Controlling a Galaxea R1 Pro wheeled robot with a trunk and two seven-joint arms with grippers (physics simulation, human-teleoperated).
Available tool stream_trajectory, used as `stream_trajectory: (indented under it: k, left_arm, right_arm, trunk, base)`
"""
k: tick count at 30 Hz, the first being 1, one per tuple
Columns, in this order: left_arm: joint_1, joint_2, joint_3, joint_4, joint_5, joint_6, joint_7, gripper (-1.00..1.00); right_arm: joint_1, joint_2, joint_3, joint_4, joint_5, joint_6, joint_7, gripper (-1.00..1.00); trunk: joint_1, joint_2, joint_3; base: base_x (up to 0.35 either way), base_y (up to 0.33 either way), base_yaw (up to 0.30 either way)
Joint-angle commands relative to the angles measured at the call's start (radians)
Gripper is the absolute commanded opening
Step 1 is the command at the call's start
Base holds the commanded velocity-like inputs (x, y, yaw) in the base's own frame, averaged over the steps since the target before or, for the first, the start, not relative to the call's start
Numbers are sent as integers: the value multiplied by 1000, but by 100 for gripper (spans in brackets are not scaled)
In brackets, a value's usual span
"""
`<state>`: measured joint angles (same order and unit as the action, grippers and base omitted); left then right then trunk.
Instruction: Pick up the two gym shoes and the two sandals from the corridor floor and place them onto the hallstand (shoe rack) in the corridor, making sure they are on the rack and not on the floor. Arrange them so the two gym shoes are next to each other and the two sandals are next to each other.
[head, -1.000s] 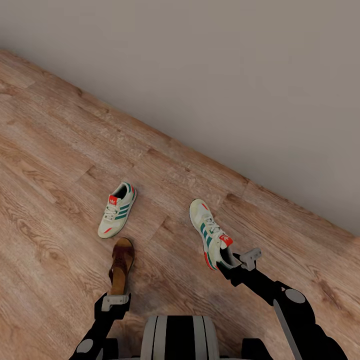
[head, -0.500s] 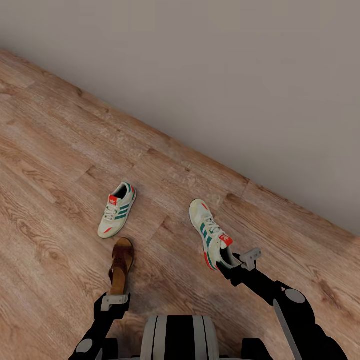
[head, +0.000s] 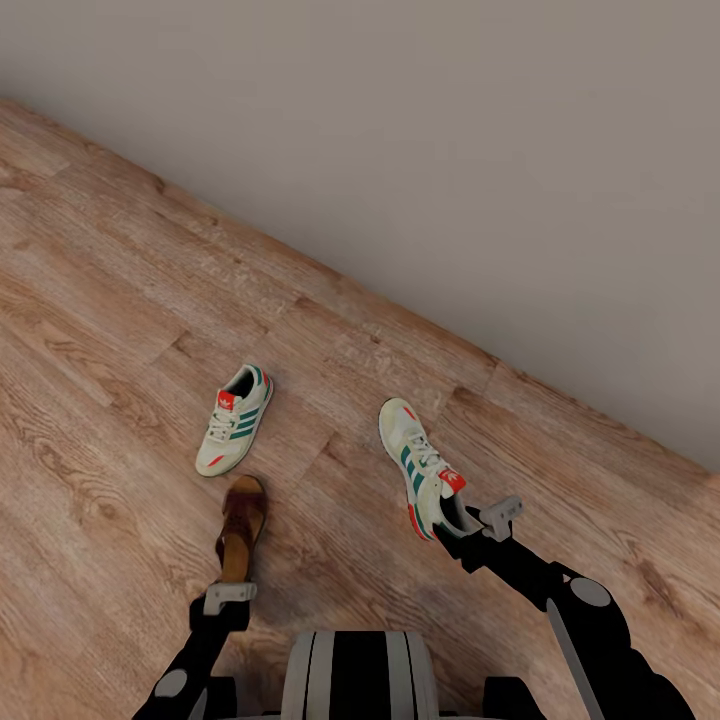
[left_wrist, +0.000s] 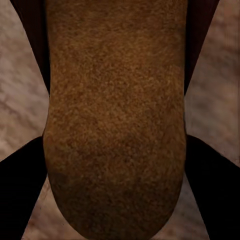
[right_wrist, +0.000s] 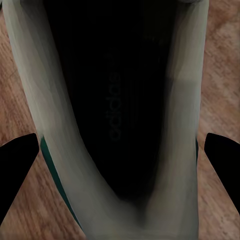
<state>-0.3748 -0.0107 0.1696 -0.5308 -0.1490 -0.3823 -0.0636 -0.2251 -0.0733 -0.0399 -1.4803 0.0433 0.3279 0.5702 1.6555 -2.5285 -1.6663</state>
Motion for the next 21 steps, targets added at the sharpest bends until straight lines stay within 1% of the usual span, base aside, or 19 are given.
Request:
stream_trajectory:
  k: [1, 21]
  left_arm:
    - [-1, -1, 8, 0, -10, -3, -6, -100]
    - [0, -2, 8, -3, -8, -7, 1, -100]
  right_arm:
    - [0, 1, -1, -1, 4, 5, 6, -100]
    - [0, 1, 0, 0, 4, 5, 6, -100]
  trunk:
    - [0, 0, 0]
    - [0, 0, 0]
  base:
    - [0, 0, 0]
    - [0, 0, 0]
